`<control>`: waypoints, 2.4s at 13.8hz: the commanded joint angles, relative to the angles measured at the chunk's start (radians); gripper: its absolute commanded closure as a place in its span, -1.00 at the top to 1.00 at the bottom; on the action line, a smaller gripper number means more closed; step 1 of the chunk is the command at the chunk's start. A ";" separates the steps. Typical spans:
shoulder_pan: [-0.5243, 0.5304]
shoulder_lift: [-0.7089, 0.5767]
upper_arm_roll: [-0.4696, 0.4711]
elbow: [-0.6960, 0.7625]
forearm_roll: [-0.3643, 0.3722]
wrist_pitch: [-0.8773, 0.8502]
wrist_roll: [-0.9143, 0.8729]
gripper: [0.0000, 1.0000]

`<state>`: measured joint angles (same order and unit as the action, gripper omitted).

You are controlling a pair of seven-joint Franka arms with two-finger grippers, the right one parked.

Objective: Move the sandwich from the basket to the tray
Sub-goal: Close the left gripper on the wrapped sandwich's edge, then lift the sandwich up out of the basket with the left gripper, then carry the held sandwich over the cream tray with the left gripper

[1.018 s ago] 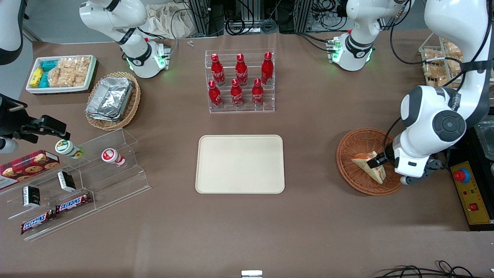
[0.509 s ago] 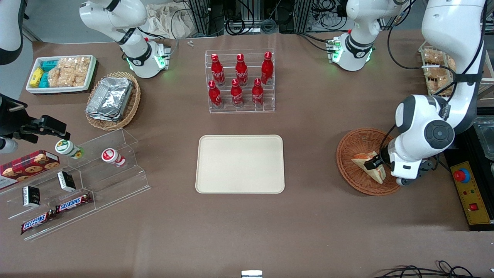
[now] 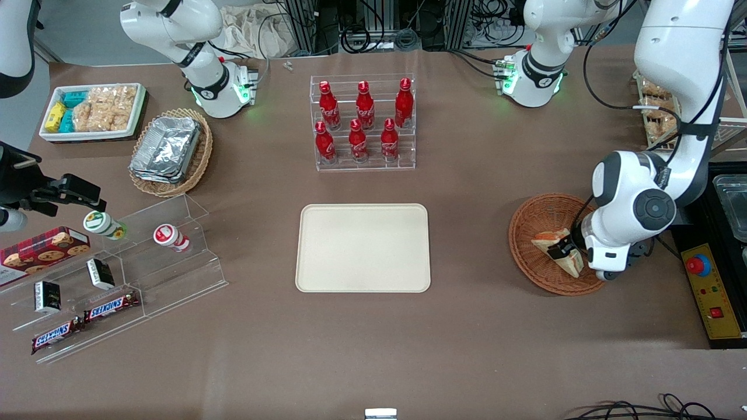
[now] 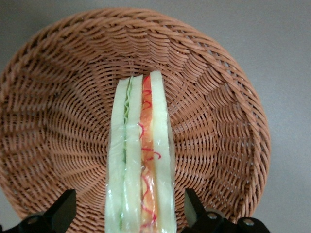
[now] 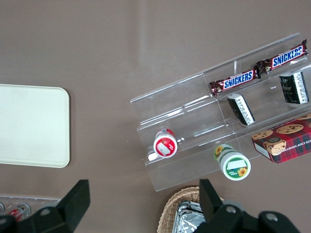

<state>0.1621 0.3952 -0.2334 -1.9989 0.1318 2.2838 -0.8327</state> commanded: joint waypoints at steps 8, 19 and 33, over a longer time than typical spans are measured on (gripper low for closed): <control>-0.010 0.016 -0.006 0.037 0.015 0.025 -0.083 -1.00; -0.016 -0.061 -0.160 0.627 -0.012 -0.798 0.226 -1.00; -0.386 0.298 -0.317 0.631 0.078 -0.445 0.103 -1.00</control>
<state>-0.1796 0.6416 -0.5587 -1.3996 0.1652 1.8190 -0.6951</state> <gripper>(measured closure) 0.806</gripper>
